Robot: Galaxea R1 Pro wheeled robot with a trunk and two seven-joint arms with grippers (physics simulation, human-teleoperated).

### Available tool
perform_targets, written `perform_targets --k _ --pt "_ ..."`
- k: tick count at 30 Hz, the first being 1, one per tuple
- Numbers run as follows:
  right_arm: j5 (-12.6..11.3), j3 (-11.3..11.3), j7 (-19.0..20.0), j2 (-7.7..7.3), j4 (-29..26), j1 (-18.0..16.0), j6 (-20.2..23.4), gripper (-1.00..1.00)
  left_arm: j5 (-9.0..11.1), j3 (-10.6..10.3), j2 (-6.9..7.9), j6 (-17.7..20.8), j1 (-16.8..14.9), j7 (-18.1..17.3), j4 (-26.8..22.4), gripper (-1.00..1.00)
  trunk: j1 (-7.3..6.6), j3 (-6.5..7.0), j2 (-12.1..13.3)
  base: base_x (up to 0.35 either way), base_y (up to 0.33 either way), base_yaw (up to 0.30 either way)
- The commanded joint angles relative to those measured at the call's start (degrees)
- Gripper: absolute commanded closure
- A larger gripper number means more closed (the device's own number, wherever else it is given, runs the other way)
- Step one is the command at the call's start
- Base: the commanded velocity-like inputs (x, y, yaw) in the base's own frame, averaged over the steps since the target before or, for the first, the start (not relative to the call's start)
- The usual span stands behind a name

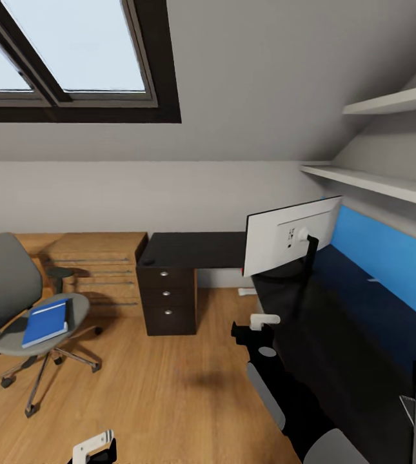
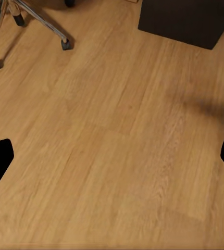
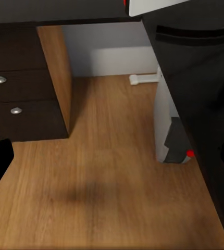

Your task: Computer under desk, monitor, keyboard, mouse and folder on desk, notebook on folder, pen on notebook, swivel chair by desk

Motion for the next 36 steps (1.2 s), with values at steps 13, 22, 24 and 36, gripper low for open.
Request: perform_targets --k 13,22,24,36 --pt "-0.40 0.14 -0.41 -0.19 -0.08 -0.08 0.21 -1.00 0.59 -0.29 0.07 -0.28 -0.04 0.37 -0.01 -1.00 0.01 -0.09 -0.07 -0.136 -0.269 0.000" --pt "-0.41 -0.07 -0.48 -0.29 -0.04 -0.07 0.20 -1.00 0.57 -0.29 0.07 -0.29 -0.04 0.37 -0.01 -1.00 0.01 -0.09 -0.07 -0.151 -0.304 0.000" --pt "-0.41 -0.15 -0.52 -0.31 -0.01 -0.07 0.20 -1.00 0.60 -0.29 0.07 -0.29 -0.04 0.37 -0.01 -1.00 0.01 -0.09 -0.07 -0.151 -0.304 0.000" --pt "-0.41 -0.97 -0.49 -1.36 0.10 -0.06 -0.58 -1.00 0.60 -0.29 0.07 -0.37 -0.04 0.37 -0.01 -1.00 0.01 -0.09 -0.07 -0.153 -0.304 0.000"
